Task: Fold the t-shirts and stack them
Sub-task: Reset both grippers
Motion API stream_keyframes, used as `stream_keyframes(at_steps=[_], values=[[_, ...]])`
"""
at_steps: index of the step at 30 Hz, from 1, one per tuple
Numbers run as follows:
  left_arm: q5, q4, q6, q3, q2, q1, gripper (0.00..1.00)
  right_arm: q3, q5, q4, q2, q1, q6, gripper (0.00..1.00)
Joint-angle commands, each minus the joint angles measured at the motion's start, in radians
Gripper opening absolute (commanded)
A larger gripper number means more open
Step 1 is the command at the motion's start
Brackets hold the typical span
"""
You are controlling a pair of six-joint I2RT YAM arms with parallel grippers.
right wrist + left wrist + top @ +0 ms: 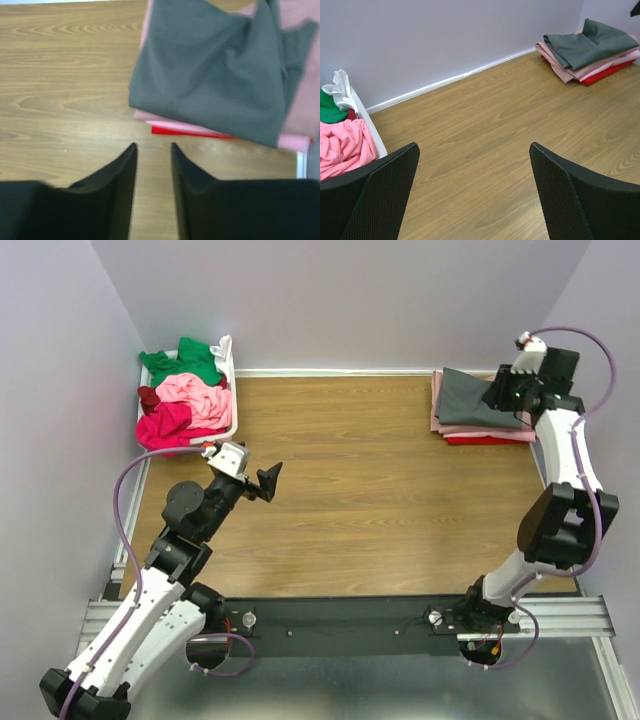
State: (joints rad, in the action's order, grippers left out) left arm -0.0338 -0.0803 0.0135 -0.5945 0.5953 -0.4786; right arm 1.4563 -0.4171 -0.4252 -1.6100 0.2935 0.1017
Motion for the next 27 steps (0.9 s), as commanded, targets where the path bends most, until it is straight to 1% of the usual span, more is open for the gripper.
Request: stream_keyframes(at_steps=[1,3,4,5,6,7,8,9,16,22,27], values=[[0.026,-0.012,-0.006,-0.028,0.041,0.006,0.98,0.2,0.103,-0.049,-0.14,-0.123,0.116,0.25],[0.003,-0.007,-0.007,-0.037,0.07,0.005,0.96,0.287,0.2,-0.061,-0.227,-0.178,0.144,0.16],[-0.006,-0.001,-0.009,-0.045,0.096,0.005,0.96,0.387,0.289,-0.075,-0.273,-0.188,0.144,0.02],[-0.02,0.002,-0.009,-0.048,0.106,0.005,0.96,0.433,0.329,-0.081,-0.325,-0.194,0.144,0.01],[-0.04,0.004,-0.01,-0.05,0.11,0.006,0.96,0.473,0.365,-0.083,-0.411,-0.195,0.136,0.0],[-0.047,0.001,-0.009,-0.05,0.118,0.005,0.96,0.551,0.412,-0.084,-0.457,-0.195,0.133,0.01],[-0.051,-0.003,-0.009,-0.048,0.12,0.006,0.96,0.582,0.455,-0.084,-0.493,-0.195,0.128,0.0],[-0.054,-0.006,-0.009,-0.047,0.124,0.006,0.96,0.64,0.481,-0.081,-0.561,-0.194,0.122,0.0],[-0.063,-0.018,-0.01,-0.037,0.138,0.006,0.96,0.725,0.629,-0.012,-0.744,-0.205,0.147,0.0],[-0.063,-0.016,-0.009,-0.041,0.167,0.005,0.95,0.774,0.702,0.019,-0.815,-0.186,0.174,0.0],[-0.058,-0.015,-0.009,-0.041,0.169,0.005,0.96,0.794,0.699,0.02,-0.847,-0.137,0.164,0.0]])
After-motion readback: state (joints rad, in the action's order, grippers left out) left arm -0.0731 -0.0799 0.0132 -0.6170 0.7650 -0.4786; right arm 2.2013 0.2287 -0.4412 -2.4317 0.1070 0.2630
